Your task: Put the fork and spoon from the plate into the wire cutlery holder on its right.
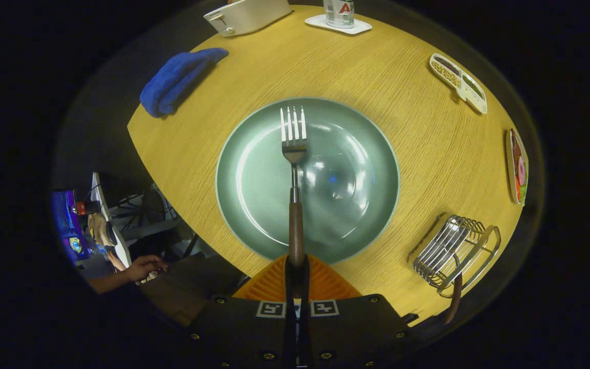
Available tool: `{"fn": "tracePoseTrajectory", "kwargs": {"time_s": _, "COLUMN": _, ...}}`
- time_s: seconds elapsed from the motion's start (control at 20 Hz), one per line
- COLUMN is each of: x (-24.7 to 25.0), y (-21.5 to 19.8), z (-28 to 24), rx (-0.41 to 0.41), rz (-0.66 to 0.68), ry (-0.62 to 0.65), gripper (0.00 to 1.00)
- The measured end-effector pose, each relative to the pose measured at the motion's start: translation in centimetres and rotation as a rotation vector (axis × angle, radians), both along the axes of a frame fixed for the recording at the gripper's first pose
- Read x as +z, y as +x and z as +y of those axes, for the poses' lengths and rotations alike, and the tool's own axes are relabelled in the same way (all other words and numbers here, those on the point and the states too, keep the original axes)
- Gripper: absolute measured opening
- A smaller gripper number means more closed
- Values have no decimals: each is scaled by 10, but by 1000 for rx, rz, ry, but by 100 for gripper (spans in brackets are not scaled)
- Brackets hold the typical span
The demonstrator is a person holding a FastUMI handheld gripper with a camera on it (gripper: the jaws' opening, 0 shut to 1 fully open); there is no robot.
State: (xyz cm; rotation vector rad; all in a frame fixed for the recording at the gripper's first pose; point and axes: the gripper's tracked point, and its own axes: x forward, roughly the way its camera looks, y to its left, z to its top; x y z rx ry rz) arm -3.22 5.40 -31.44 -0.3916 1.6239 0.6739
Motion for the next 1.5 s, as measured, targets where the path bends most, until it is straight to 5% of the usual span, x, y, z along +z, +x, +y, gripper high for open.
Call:
{"fn": "tracePoseTrajectory", "kwargs": {"time_s": 0.5, "x": 81, "y": 10, "z": -98, "rx": 59, "rz": 46, "ry": -132, "gripper": 3}}
{"fn": "tracePoseTrajectory", "kwargs": {"time_s": 0.75, "x": 111, "y": 2, "z": -154, "rx": 13, "rz": 90, "ry": -175, "gripper": 3}}
{"fn": "tracePoseTrajectory", "kwargs": {"time_s": 1.0, "x": 124, "y": -1, "z": -194, "rx": -38, "rz": 126, "ry": -215, "gripper": 3}}
{"fn": "tracePoseTrajectory", "kwargs": {"time_s": 1.5, "x": 118, "y": 14, "z": -247, "rx": 1, "rz": 206, "ry": -342, "gripper": 3}}
